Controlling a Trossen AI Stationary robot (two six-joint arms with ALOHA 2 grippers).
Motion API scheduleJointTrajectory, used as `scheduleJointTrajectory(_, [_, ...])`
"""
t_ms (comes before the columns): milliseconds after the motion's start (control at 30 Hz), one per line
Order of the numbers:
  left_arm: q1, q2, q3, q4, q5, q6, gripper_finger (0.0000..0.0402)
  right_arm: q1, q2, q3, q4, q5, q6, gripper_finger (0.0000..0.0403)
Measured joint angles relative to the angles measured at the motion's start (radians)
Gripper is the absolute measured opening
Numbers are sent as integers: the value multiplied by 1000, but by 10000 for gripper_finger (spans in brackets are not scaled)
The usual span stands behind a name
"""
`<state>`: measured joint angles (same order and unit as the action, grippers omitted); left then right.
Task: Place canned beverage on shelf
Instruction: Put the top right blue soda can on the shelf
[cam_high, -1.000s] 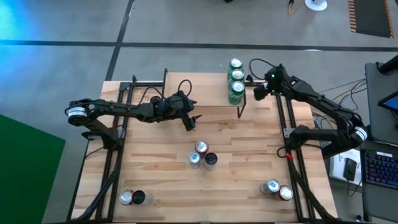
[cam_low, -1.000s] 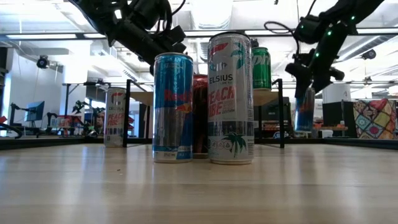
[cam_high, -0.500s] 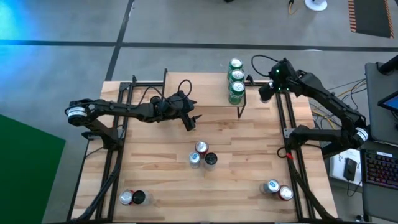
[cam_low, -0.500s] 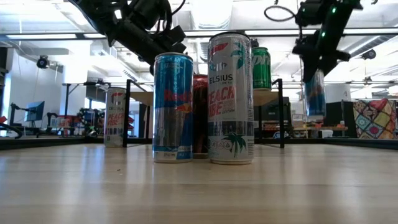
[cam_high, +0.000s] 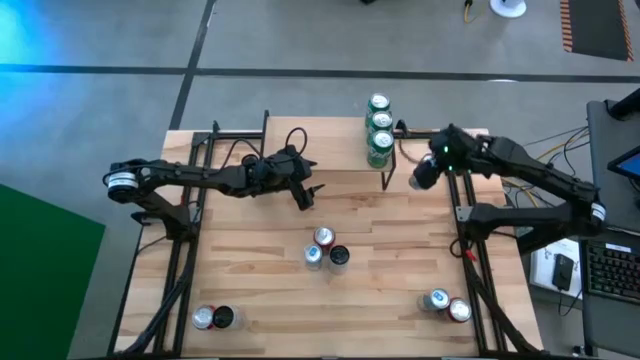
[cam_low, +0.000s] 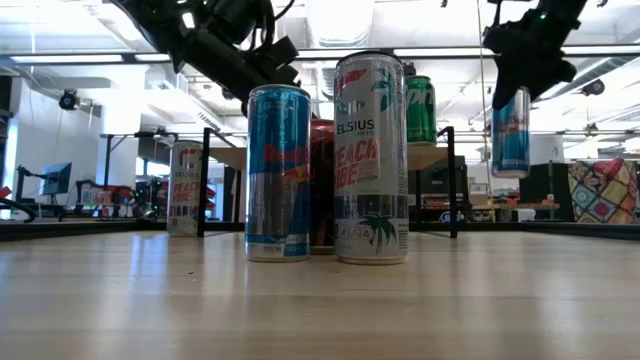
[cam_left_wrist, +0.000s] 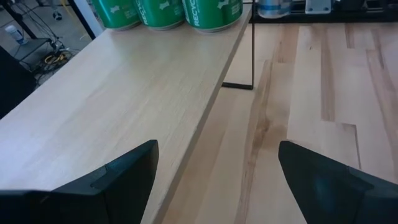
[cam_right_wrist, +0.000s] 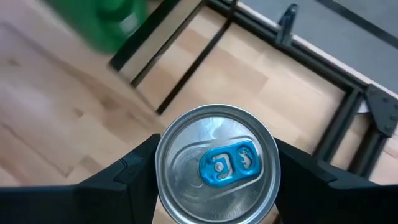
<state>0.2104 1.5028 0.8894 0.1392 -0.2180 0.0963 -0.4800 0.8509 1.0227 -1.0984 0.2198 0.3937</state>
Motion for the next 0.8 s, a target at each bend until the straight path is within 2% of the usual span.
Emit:
scheduleJointTrajectory(167, [0,0,0,13,0,16,317,153,3,-23,1,49,108,232])
scheduleJointTrajectory(333, [1,0,0,23,0,35,317,271,62,-11,10,73,177,232])
scheduleJointTrajectory(800, [2,0,0,13,0,52,317,487,303,169,3,76,208,232])
